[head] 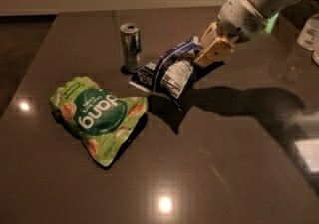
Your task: Move blue chip bag near green rice chip bag
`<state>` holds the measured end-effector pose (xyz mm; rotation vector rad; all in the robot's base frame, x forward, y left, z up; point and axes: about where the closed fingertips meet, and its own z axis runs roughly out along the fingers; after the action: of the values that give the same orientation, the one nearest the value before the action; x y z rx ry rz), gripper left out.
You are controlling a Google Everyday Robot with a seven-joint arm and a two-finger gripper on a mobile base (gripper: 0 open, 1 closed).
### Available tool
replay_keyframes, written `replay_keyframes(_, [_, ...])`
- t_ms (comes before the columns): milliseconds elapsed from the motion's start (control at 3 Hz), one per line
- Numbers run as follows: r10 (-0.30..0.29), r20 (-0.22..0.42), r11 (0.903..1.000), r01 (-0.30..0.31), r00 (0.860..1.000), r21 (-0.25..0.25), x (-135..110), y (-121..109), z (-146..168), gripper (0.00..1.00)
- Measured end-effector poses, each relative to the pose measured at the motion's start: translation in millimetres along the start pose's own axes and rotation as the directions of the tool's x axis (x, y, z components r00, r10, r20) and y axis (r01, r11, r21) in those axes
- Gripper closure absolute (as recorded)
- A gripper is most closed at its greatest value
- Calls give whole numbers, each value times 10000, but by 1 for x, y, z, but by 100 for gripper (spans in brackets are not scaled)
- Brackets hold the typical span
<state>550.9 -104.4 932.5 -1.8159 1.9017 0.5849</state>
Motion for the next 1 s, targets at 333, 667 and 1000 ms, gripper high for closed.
replay_keyframes(333, [272,860,9960,-196,9959,-876,-23,31,10,100])
replay_keyframes(667, [133,865,9916,-20,9962,-1296,-31,55,20,82])
replay_keyframes(1000, [86,788,9885,34,9969,-1512,-32,70,31,59])
